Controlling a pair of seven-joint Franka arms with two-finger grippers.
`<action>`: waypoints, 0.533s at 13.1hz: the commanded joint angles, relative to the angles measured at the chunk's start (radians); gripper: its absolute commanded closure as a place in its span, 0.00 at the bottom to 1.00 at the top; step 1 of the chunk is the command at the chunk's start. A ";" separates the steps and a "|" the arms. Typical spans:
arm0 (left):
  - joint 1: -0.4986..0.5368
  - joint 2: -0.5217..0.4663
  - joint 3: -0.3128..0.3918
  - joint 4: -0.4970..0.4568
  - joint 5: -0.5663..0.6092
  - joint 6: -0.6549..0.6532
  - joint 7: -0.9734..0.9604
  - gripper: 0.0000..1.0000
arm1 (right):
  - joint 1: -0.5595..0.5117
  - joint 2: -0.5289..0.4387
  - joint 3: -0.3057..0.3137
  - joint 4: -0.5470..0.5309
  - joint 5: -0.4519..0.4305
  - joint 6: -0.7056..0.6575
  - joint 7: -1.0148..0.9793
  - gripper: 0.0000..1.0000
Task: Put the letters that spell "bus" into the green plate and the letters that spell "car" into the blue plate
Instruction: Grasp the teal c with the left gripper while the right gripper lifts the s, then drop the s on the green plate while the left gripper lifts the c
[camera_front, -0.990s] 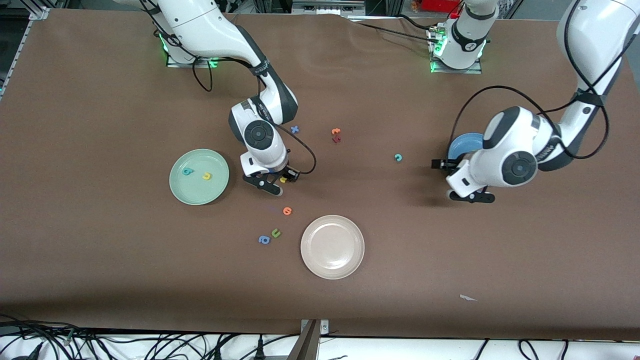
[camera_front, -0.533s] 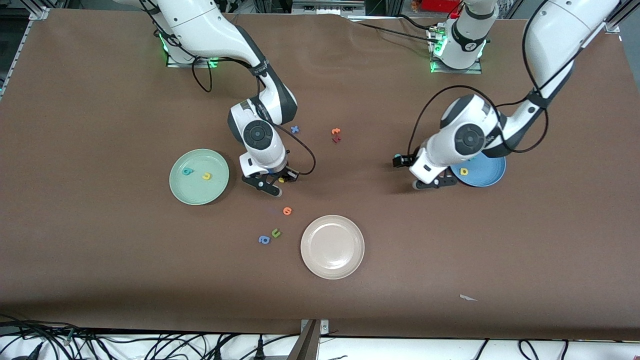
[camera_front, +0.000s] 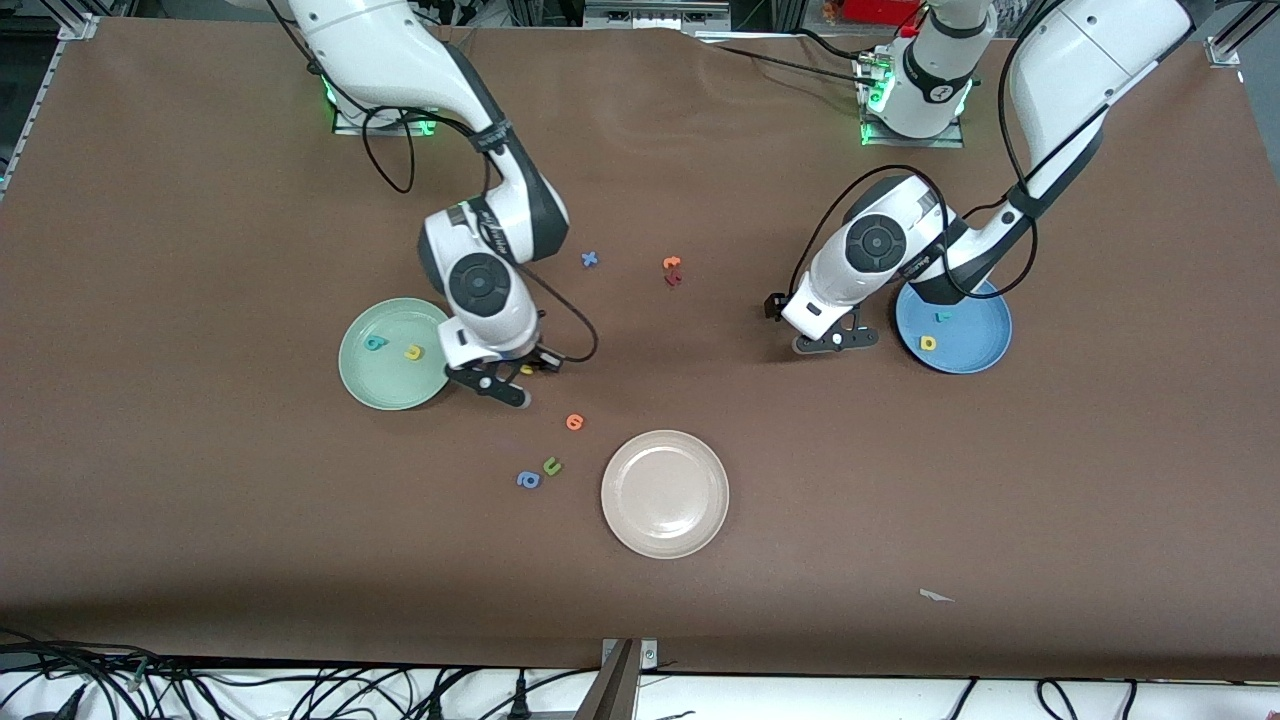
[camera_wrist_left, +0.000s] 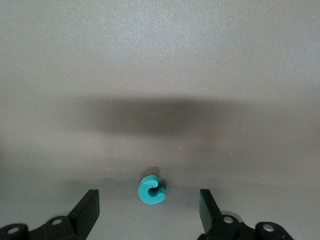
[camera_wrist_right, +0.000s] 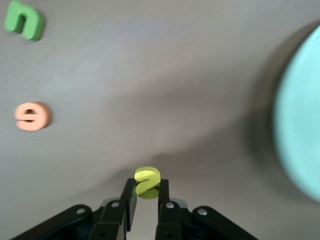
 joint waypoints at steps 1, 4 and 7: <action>0.001 0.027 0.001 0.002 0.036 0.019 -0.022 0.26 | -0.002 -0.112 -0.077 -0.046 0.001 -0.161 -0.171 0.83; 0.003 0.043 0.004 -0.002 0.076 0.047 -0.022 0.35 | -0.002 -0.176 -0.199 -0.168 0.027 -0.240 -0.458 0.83; 0.003 0.057 0.005 -0.009 0.093 0.047 -0.018 0.41 | -0.004 -0.196 -0.226 -0.276 0.030 -0.193 -0.531 0.82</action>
